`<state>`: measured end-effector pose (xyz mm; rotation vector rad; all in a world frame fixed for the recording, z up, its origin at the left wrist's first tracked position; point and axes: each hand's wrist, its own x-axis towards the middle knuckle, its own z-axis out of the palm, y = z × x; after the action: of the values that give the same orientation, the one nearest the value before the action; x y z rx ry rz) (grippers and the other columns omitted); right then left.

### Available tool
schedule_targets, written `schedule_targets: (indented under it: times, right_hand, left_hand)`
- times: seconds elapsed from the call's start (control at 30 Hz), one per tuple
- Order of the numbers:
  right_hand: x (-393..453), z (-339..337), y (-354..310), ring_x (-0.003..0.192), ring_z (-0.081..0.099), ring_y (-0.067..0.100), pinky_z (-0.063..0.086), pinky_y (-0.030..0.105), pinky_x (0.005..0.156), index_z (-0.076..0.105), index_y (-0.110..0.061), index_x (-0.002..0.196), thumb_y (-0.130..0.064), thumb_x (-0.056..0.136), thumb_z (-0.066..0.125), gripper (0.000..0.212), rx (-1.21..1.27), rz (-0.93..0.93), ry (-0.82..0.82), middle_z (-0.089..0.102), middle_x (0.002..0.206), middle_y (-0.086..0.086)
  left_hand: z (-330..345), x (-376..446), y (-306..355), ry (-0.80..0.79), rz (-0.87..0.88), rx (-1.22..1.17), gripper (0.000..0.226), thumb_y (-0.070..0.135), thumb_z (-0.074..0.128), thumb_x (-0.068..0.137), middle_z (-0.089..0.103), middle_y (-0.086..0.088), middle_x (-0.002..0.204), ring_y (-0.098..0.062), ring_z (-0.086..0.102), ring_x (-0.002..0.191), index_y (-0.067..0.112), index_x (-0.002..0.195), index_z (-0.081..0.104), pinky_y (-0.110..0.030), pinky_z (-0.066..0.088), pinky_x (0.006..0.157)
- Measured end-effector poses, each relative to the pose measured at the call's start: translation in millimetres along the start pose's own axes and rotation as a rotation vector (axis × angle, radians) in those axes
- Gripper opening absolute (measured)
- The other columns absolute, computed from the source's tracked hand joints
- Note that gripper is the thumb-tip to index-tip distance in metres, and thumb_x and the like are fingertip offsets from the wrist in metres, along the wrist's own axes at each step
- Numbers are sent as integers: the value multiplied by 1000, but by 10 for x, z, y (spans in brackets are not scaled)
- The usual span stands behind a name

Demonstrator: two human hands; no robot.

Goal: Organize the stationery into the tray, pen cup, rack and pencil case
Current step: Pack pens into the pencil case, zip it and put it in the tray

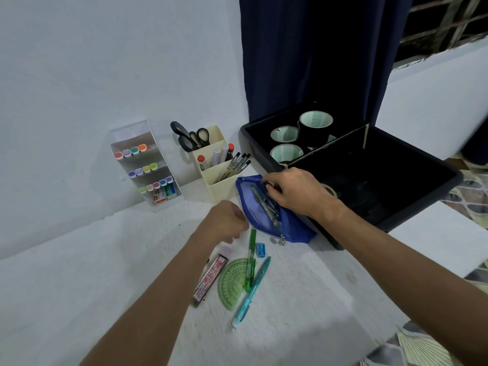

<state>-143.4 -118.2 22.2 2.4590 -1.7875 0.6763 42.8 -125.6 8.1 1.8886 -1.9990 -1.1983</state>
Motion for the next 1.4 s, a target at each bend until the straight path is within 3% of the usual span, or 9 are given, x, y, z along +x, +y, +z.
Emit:
schedule_targets:
  times: [0.1,0.2,0.3,0.63,0.73,0.83,0.97,1.03,1.4]
  right_hand:
    - [-4,1,-4,79,62,27,50,35,68,65,-19,111,-27,94,46,27,2,7,-8,68,84,8]
    - [-11,3,-9,80,62,26,48,33,68,64,-19,113,-27,94,46,28,2,6,-6,68,86,8]
    - [-19,7,-11,79,62,25,46,32,66,65,-19,112,-26,94,45,27,-5,-3,5,68,85,8]
    - [-13,13,-5,76,62,23,49,33,66,65,-19,109,-26,94,45,26,-16,-2,3,68,82,6]
    - [-10,11,-8,76,61,23,49,33,65,65,-18,108,-25,94,45,25,-13,0,1,67,82,6]
    - [-9,14,-6,77,61,24,43,29,63,65,-19,108,-25,94,45,25,-11,0,4,67,82,6]
    - [-16,34,8,78,62,25,41,30,63,65,-19,109,-25,94,45,26,-11,-6,20,68,84,7]
    - [-14,41,16,77,61,26,40,29,62,65,-18,109,-25,94,44,26,-8,-8,21,67,83,7]
    - [1,47,30,81,63,28,49,35,68,64,-17,112,-24,95,44,28,-7,-15,20,69,89,9]
  left_hand:
    - [121,-122,-64,-61,9,141,26,19,67,80,65,-13,74,-22,62,62,-2,95,68,-33,56,64]
    - [261,-157,-101,11,38,200,31,27,68,80,69,-12,85,-23,66,73,2,97,66,-35,57,71]
    - [307,-154,-93,6,45,186,28,21,65,81,71,-17,90,-28,70,77,0,100,65,-42,59,73]
    - [281,-118,-114,-139,-39,59,21,14,64,82,72,-21,79,-23,63,60,-6,90,70,-33,58,65]
    - [286,-127,-101,-104,-44,59,23,14,62,77,66,-16,65,-24,61,53,-7,85,69,-33,57,63]
    - [219,-125,-67,-62,-47,62,26,20,63,80,69,-16,74,-28,68,62,-4,89,68,-39,61,68]
    - [16,-71,22,34,0,76,24,20,63,80,65,-12,72,-21,58,61,-3,84,68,-30,53,63]
    - [-89,-57,65,29,7,68,23,13,62,79,69,-22,77,-23,55,58,-7,85,70,-30,49,60]
    - [-152,29,228,64,-30,-250,22,6,56,86,57,-19,81,-26,54,63,-10,96,66,-30,49,58]
